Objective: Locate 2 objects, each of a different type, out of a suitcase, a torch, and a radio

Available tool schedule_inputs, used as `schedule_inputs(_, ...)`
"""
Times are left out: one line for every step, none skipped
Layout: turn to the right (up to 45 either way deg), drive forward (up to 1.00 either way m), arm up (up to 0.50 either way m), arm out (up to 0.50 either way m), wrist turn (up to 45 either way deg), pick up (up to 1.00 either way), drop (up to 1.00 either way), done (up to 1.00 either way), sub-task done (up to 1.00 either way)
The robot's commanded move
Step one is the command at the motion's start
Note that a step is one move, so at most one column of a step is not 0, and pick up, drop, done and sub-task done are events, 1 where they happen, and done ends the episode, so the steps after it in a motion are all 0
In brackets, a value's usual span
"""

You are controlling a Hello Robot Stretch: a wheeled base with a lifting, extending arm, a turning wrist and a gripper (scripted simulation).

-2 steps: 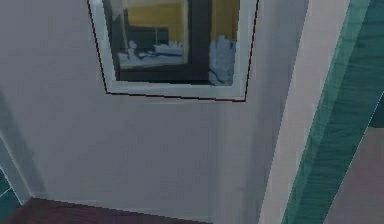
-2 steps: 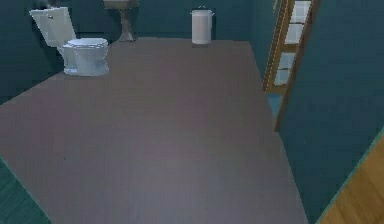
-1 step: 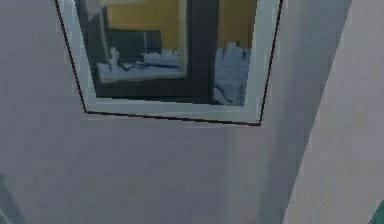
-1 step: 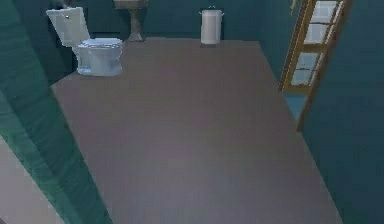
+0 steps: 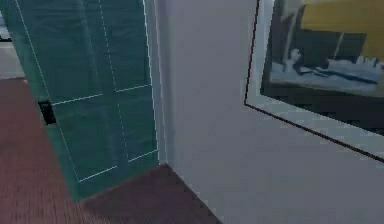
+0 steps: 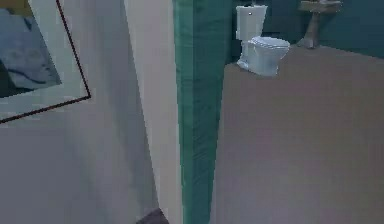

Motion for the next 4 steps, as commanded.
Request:
schedule_inputs(-42.0,0.0,0.0,0.0,0.0,0.0,0.0,0.0,0.0)
schedule_inputs(0.0,0.65,0.0,0.0,0.0,0.0,0.0,0.0,0.0)
schedule_inputs(-45.0,0.0,0.0,0.0,0.0,0.0,0.0,0.0,0.0)
schedule_inputs(-9.0,0.0,0.0,0.0,0.0,0.0,0.0,0.0,0.0)
